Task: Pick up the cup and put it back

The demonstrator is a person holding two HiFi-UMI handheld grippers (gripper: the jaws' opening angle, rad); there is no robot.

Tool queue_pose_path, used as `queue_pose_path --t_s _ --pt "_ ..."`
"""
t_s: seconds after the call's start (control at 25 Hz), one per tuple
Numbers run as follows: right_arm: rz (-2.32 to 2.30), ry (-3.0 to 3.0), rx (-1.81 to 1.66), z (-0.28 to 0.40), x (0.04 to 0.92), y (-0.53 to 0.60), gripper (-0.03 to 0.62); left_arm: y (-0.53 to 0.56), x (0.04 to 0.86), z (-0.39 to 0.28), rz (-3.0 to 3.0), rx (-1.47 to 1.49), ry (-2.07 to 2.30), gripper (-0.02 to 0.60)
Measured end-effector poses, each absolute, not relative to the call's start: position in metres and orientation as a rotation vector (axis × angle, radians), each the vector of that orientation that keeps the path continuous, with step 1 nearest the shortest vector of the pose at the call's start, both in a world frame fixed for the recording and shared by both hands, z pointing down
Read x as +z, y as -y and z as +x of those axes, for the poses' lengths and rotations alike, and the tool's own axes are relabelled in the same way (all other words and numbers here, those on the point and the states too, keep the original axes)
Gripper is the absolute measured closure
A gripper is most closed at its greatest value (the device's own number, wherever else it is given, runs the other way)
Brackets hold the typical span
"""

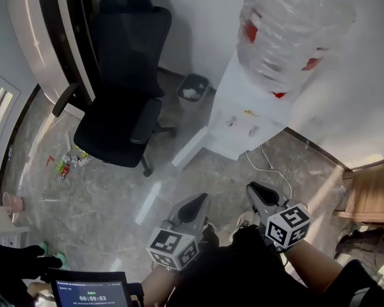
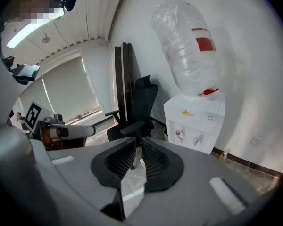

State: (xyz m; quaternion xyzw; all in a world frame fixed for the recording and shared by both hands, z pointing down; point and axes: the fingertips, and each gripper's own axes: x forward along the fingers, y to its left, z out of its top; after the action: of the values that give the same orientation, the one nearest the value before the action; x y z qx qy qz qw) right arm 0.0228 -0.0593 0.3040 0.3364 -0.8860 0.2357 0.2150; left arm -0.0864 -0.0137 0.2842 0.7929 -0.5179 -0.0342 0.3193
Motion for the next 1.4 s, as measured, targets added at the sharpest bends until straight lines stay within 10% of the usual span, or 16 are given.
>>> queue_pose_path --t_s 1.4 --pt "0.899 2.041 0.734 0.061 0.898 0.223 0.496 0.057 0.662 -0.01 2.4 0.565 1.398 0.578"
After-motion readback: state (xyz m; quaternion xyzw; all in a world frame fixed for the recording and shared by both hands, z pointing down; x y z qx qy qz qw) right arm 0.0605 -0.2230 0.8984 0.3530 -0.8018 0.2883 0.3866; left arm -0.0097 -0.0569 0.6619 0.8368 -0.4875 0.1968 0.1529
